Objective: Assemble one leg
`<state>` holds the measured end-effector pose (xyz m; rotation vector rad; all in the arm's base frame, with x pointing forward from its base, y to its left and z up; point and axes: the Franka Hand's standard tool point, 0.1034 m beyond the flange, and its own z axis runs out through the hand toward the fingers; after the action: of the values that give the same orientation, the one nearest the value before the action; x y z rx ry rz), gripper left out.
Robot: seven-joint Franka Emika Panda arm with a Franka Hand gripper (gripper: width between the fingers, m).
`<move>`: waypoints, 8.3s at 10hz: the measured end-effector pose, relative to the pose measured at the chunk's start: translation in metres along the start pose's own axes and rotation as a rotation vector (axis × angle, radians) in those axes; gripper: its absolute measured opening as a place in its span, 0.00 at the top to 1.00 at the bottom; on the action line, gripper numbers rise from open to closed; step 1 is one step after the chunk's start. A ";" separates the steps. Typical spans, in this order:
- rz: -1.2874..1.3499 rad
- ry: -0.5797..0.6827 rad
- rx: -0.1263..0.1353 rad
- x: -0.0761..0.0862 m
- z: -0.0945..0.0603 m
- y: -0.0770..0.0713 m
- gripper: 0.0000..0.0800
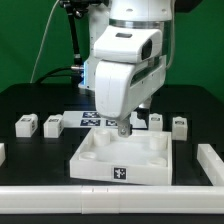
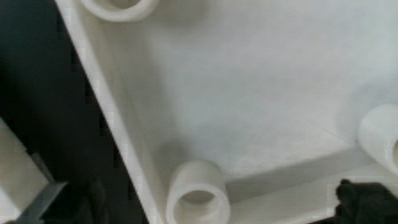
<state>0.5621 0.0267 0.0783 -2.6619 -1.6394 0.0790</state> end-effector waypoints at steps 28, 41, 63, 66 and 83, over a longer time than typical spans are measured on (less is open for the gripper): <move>-0.181 0.022 0.014 -0.043 0.076 -0.095 0.70; -0.494 0.005 -0.049 -0.014 0.073 -0.066 0.93; -0.434 -0.012 -0.014 0.014 0.074 -0.070 0.19; -0.428 -0.013 -0.014 0.013 0.073 -0.070 0.19; 0.716 0.016 0.018 0.009 0.043 -0.118 0.19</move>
Offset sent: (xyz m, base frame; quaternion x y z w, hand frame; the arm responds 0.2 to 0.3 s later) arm -0.0098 0.0028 0.0021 -0.0307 0.0191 -0.1398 0.9895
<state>0.4585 0.0874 0.0393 -3.0633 -0.6017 0.0756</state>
